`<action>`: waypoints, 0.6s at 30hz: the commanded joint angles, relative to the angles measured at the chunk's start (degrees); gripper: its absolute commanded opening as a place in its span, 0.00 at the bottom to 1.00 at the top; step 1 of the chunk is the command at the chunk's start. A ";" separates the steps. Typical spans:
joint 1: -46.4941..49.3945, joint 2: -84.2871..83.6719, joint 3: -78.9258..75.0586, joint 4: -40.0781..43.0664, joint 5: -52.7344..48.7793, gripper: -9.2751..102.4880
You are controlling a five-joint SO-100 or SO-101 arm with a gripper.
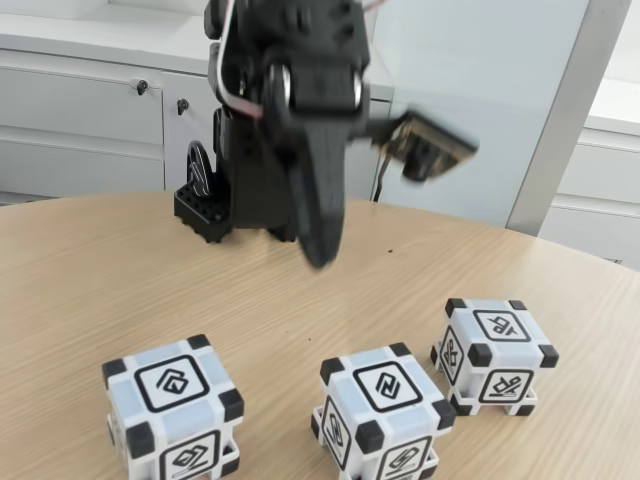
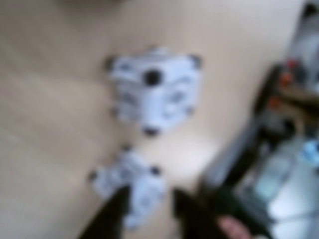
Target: Stack cubes from left to right.
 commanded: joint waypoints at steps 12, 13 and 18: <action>-8.35 -12.13 -16.26 -0.97 -3.25 0.34; -10.63 -13.62 -16.79 -0.97 -4.75 0.35; -16.88 -18.81 -18.46 -0.97 -12.66 0.39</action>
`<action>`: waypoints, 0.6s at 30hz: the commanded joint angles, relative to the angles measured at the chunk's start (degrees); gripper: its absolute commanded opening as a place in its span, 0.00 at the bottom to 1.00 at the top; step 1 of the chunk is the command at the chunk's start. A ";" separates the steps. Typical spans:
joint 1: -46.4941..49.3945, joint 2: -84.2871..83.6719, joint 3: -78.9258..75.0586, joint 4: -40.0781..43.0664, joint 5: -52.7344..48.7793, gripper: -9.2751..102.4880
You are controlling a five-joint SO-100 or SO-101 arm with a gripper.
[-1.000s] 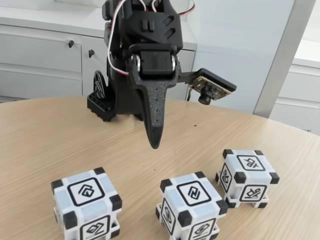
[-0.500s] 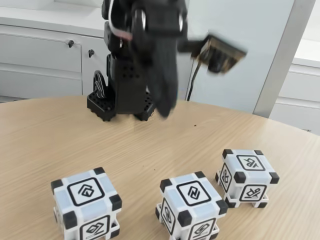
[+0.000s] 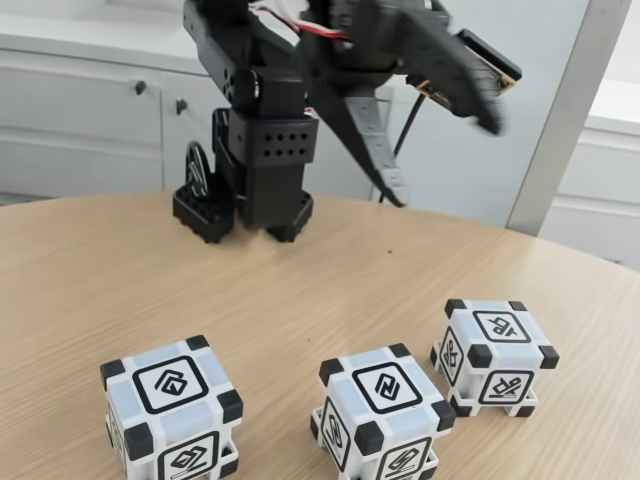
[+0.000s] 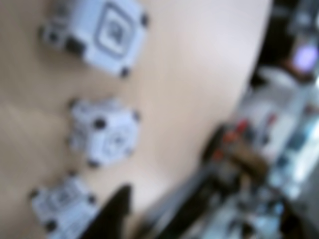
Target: Stack cubes from left to right.
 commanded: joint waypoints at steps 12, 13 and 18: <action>-4.66 -19.51 -3.69 -3.52 -36.04 0.49; -4.13 -21.45 -3.69 -5.10 -37.79 0.49; -3.52 -29.79 -5.19 -15.47 -38.23 0.45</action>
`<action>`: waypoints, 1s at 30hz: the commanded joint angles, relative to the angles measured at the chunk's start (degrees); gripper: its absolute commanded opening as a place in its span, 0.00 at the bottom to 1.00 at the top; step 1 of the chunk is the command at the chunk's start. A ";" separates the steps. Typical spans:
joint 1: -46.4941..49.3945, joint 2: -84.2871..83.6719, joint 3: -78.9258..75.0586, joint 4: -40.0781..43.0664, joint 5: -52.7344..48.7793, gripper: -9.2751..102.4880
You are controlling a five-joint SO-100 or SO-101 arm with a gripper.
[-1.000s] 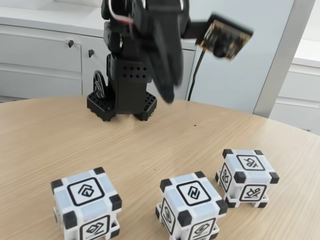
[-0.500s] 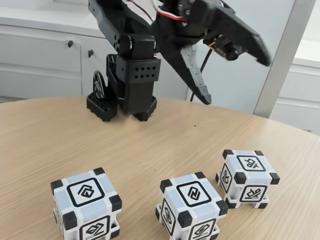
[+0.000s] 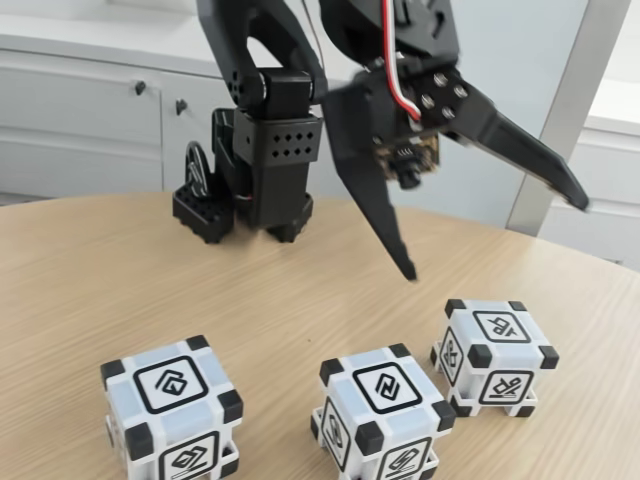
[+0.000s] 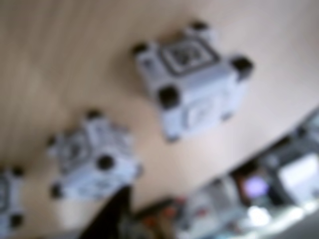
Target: Stack cubes from left to right.
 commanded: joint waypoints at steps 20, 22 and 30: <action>0.26 -18.72 -4.92 -6.86 -7.38 0.46; 0.18 -20.21 -6.15 -6.86 -5.45 0.46; 0.35 -27.95 -15.47 -6.06 -1.23 0.46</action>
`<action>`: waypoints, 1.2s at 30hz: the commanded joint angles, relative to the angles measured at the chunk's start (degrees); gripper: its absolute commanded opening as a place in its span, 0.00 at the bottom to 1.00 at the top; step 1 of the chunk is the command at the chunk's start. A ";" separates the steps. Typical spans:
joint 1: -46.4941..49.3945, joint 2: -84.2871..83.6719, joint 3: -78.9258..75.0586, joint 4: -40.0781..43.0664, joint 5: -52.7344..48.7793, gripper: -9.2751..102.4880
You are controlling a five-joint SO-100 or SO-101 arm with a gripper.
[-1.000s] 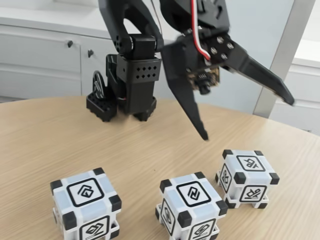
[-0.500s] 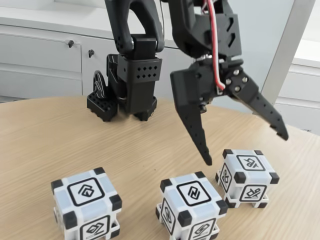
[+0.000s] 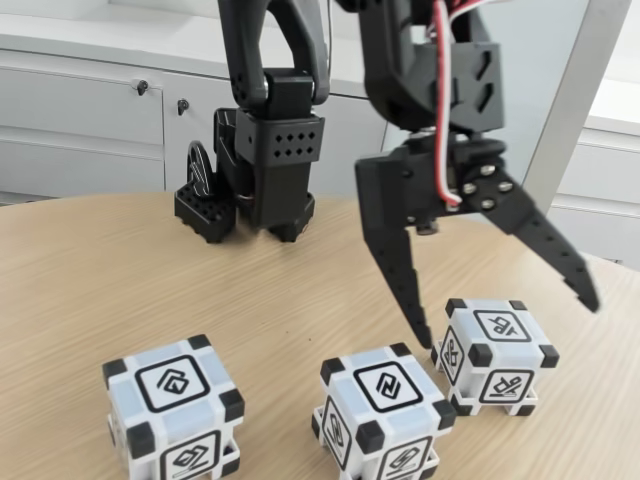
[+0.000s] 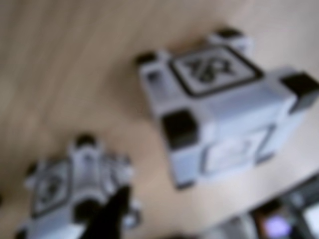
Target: Stack cubes from left to right.
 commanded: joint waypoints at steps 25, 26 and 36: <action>-0.70 -4.75 -4.83 0.18 5.80 0.45; -0.70 -5.19 -4.83 0.18 6.86 0.45; -1.93 -5.80 -4.83 0.18 5.98 0.45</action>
